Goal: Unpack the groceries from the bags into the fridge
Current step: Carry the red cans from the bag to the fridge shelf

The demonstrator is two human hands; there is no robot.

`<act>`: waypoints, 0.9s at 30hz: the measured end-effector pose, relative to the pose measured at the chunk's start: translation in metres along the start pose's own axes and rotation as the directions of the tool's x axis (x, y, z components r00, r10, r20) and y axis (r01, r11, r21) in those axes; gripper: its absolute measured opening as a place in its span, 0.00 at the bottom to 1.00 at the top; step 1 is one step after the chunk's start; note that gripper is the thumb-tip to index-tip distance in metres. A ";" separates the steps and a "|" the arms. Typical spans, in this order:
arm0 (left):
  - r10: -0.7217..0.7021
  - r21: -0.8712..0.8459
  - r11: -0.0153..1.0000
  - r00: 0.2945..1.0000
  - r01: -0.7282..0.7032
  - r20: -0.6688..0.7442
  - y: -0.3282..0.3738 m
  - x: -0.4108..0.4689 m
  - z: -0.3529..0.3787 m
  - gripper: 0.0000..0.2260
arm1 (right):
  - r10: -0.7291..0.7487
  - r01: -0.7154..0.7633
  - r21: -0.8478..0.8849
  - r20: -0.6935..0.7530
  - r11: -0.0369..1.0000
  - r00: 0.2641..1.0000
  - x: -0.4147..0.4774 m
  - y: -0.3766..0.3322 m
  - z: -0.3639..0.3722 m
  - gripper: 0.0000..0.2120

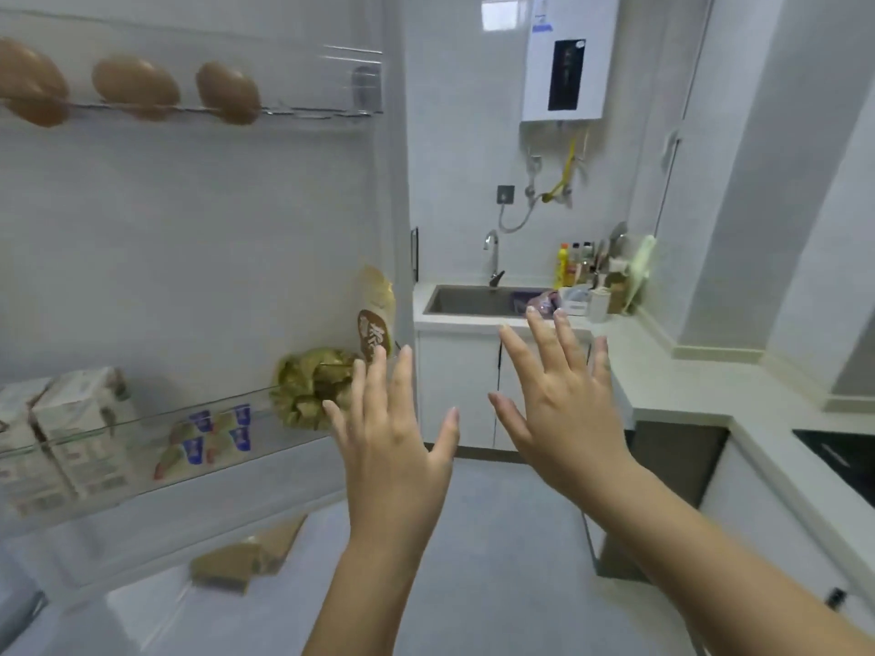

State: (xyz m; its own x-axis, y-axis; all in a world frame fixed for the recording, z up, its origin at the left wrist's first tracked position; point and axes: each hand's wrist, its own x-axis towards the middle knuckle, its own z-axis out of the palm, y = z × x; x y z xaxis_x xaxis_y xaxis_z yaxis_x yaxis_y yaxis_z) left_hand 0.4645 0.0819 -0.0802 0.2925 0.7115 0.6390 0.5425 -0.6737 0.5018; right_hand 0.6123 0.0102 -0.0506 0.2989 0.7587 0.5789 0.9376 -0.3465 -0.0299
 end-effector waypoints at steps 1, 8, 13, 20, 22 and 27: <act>0.023 -0.027 0.999 0.999 -0.023 0.027 0.009 0.000 0.013 0.33 | 0.037 -0.037 -0.021 0.014 0.999 0.999 -0.005 0.015 0.003 0.33; 0.162 -0.205 0.972 0.953 -0.110 0.255 0.080 0.005 0.128 0.33 | 0.325 -0.304 -0.198 0.089 0.932 0.941 -0.038 0.134 0.012 0.34; 0.284 -0.324 0.933 0.874 -0.157 0.395 0.146 0.008 0.208 0.32 | 0.496 -0.450 -0.325 0.073 0.832 0.865 -0.062 0.214 0.003 0.33; 0.510 -0.494 0.827 0.730 -0.269 0.456 0.226 -0.012 0.278 0.32 | 0.696 -0.625 -0.441 -0.001 0.644 0.718 -0.117 0.290 -0.016 0.33; 0.574 -0.529 0.789 0.679 -0.311 0.458 0.246 -0.024 0.289 0.33 | 0.740 -0.672 -0.443 -0.027 0.593 0.672 -0.136 0.304 -0.023 0.33; 0.699 -0.622 0.691 0.558 -0.367 0.448 0.298 -0.061 0.306 0.32 | 0.832 -0.757 -0.469 -0.079 0.455 0.548 -0.189 0.332 -0.045 0.33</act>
State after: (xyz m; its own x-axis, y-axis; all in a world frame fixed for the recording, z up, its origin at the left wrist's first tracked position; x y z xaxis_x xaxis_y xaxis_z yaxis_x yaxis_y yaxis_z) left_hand 0.8492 -0.1009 -0.1476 0.8949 0.0152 0.4460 -0.2223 -0.8514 0.4750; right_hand 0.8589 -0.2735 -0.1334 0.9304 0.0843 0.3566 0.1166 -0.9907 -0.0700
